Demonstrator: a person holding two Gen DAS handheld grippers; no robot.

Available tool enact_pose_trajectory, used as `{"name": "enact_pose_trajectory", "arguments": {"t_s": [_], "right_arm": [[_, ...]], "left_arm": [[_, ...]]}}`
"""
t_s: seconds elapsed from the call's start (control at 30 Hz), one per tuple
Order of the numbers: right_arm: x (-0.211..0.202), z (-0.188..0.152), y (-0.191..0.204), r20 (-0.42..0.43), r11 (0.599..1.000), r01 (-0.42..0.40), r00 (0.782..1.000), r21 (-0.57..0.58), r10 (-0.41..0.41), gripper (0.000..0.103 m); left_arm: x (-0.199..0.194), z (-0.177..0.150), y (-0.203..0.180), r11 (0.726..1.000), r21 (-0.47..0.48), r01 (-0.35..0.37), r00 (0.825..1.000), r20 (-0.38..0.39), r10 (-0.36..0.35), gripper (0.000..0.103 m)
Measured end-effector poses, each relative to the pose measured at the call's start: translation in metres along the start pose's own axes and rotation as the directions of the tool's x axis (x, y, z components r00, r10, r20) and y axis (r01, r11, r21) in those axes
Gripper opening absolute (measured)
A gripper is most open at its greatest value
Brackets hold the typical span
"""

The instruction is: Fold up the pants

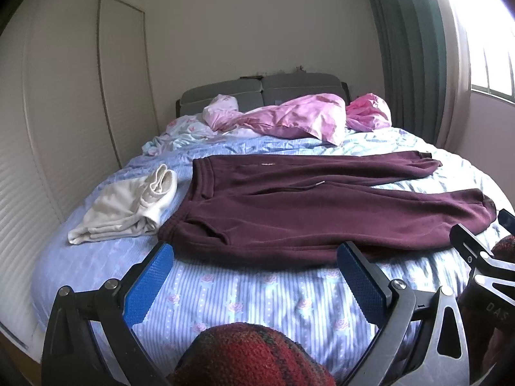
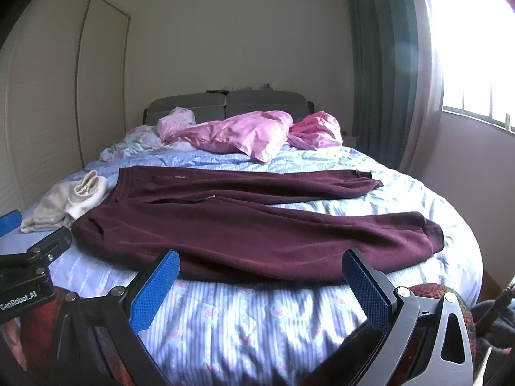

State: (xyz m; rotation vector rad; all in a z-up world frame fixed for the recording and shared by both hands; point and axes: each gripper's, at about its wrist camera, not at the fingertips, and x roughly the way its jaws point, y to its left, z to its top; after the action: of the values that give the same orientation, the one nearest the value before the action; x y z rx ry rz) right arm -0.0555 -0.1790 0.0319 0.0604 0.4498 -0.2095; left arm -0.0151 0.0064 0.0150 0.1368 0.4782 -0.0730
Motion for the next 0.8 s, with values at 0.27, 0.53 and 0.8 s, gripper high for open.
{"name": "enact_pose_trajectory", "arguments": {"t_s": [0.27, 0.53, 0.8], "right_arm": [[-0.0018, -0.0009, 0.0001, 0.008, 1.000, 0.002, 1.000, -0.002, -0.002, 0.102], [-0.0019, -0.0009, 0.0002, 0.008, 1.000, 0.002, 1.000, -0.003, -0.002, 0.102], [-0.0013, -0.0002, -0.0010, 0.010, 1.000, 0.007, 1.000, 0.001, -0.007, 0.102]], "left_arm": [[-0.0007, 0.0009, -0.0039, 1.000, -0.008, 0.005, 1.000, -0.009, -0.005, 0.103], [0.0012, -0.0030, -0.0037, 1.000, -0.008, 0.006, 1.000, -0.013, -0.006, 0.103], [0.0026, -0.0014, -0.0024, 1.000, -0.011, 0.006, 1.000, -0.012, -0.007, 0.103]]}}
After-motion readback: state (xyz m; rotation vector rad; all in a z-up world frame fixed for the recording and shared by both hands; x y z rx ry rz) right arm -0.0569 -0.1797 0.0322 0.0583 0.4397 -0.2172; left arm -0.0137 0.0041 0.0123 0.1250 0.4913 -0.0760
